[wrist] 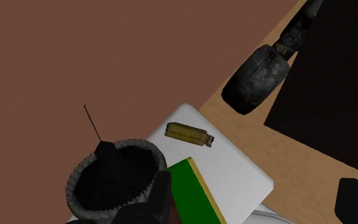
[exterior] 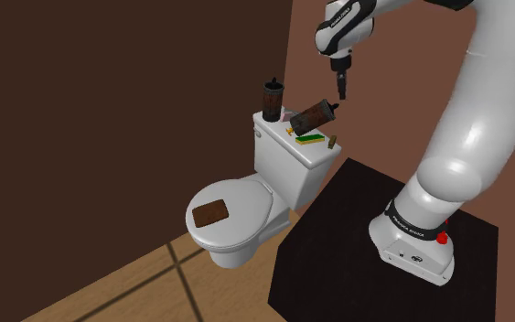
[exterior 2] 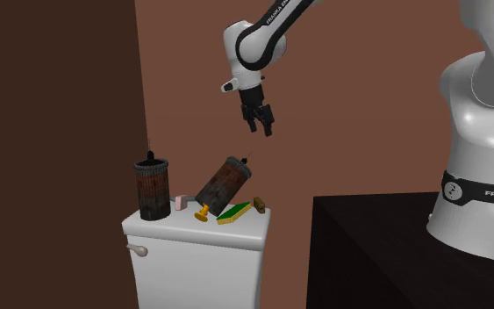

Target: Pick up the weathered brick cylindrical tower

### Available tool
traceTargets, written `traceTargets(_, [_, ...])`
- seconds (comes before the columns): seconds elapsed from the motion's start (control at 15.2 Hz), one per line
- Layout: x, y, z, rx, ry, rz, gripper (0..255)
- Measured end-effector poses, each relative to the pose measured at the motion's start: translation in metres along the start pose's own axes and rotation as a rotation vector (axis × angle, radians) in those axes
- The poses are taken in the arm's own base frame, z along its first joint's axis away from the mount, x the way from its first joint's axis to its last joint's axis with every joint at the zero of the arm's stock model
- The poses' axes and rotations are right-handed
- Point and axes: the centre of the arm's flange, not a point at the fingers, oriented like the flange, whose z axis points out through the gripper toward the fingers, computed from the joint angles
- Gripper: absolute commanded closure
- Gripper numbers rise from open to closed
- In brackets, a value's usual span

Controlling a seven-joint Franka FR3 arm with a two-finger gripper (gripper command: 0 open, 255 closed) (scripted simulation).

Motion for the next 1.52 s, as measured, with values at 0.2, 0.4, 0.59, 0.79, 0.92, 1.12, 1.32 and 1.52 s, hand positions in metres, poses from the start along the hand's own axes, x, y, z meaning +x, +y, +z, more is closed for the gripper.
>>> traceTargets(0.2, [0.007, 0.030, 0.025, 0.000, -0.020, -0.023, 0])
traceTargets(0.4, [0.016, 0.063, 0.050, -0.001, -0.040, -0.046, 0])
traceTargets(0.59, [0.023, 0.095, 0.071, -0.001, -0.060, -0.069, 0])
traceTargets(0.79, [0.031, 0.120, 0.089, 0.003, -0.077, -0.093, 0])
traceTargets(0.92, [0.038, 0.125, 0.095, 0.001, -0.076, -0.102, 0])
traceTargets(1.12, [0.043, 0.130, 0.106, -0.014, -0.070, -0.101, 0])
traceTargets(1.32, [0.046, 0.131, 0.118, -0.024, -0.068, -0.101, 0])
traceTargets(1.52, [0.046, 0.139, 0.114, -0.059, -0.049, -0.096, 255])
